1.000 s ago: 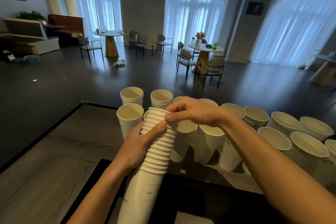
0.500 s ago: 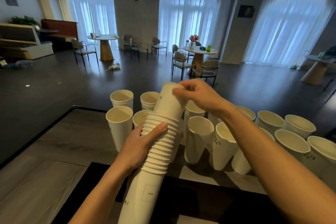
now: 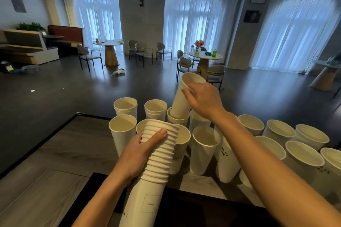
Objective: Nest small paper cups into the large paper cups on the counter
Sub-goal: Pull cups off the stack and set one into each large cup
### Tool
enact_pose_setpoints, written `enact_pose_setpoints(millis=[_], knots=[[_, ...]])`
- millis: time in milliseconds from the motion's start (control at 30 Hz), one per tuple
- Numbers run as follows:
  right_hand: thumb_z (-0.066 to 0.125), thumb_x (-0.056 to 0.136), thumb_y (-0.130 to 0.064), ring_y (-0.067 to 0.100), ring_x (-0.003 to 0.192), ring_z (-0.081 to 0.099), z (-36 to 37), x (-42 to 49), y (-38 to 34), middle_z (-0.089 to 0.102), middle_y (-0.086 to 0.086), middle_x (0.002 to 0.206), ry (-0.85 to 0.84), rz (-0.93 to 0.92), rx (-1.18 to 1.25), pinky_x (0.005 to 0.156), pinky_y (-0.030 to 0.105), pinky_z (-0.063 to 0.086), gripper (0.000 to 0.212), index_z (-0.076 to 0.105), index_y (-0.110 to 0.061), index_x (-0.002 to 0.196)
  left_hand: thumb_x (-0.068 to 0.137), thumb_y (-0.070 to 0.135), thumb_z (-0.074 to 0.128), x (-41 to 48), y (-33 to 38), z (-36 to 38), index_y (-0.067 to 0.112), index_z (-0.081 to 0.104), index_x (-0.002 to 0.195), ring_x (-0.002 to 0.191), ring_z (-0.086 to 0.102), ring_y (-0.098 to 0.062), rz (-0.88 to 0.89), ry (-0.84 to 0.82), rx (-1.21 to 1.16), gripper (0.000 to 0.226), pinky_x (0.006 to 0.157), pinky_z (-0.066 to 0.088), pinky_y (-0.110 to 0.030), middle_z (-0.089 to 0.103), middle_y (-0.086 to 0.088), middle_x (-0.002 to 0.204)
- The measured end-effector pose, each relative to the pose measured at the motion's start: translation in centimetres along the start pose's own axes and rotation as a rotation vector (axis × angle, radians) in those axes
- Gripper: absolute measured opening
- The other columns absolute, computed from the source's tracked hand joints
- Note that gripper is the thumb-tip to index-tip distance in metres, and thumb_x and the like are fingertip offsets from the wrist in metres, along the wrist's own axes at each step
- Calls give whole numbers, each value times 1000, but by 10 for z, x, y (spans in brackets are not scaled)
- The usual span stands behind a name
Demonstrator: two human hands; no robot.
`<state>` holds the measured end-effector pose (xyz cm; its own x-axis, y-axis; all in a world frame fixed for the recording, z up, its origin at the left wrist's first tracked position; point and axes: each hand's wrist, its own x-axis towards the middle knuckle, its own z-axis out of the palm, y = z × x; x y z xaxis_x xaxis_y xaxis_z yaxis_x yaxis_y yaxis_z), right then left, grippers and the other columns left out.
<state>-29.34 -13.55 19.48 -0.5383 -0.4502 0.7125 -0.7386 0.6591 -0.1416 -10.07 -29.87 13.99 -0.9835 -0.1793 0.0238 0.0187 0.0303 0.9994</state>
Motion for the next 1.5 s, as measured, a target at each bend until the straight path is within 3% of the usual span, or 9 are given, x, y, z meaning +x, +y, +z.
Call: enact_pose_setpoints(millis=[200,367,600,833,1000,1100,1233,1333,1500], knots=[[40,103,-41,26,92,63,34,5,-1,68,9,109,-428,-66,-147,68,29,37,35,63,-21,120,74,54,62,4,0,0,23,70,109,88,76,-11,3,-10,-10,48,65,54,-14,80,4,97],[39,103,-41,14,83,56,61,0,4,61,-3,97,-754,40,8,70,27,43,24,59,-28,98,76,53,62,6,-1,-1,22,70,111,89,76,-11,7,-4,-14,47,68,54,-16,80,3,99],[42,100,-46,10,73,55,69,-2,8,55,-10,82,-830,134,68,64,22,39,23,57,-32,88,71,58,60,5,-8,-2,25,66,114,87,76,-8,-11,-17,-20,55,66,54,-15,79,8,96],[50,99,-38,8,62,48,63,-7,3,52,-10,69,-687,91,107,58,20,33,31,48,-33,68,72,56,59,-2,-10,2,26,65,113,88,75,-6,-7,-35,-24,51,67,53,-15,79,12,94],[53,96,-47,10,81,62,45,-11,0,68,-8,93,-491,137,132,67,22,46,26,67,-25,101,71,57,59,-8,-9,3,25,67,110,85,76,-8,7,-30,-28,51,65,54,-14,79,9,93],[58,95,-42,9,82,66,19,-20,-11,71,-7,91,-392,199,330,79,30,57,24,71,-21,98,73,57,60,-10,-10,7,23,68,112,89,76,-12,13,-32,-31,52,74,53,-23,80,3,97],[58,95,-38,9,81,68,-25,-31,-32,72,-6,83,-663,189,733,79,25,53,27,74,-17,90,76,55,61,-7,-9,18,22,69,113,89,76,-14,10,-59,-36,50,70,54,-20,79,-1,100],[56,95,-42,7,94,61,-45,-40,-40,68,-17,88,-898,158,749,88,30,46,22,75,-37,84,77,54,61,-6,-9,28,27,68,114,94,75,-11,27,-62,-37,47,73,55,-18,79,4,103],[63,94,-21,14,88,61,-62,-50,-32,70,-7,87,-921,126,770,82,32,47,15,76,-24,86,73,65,69,-7,-12,41,27,70,113,94,76,-13,19,-88,2,55,81,52,-27,79,3,103]])
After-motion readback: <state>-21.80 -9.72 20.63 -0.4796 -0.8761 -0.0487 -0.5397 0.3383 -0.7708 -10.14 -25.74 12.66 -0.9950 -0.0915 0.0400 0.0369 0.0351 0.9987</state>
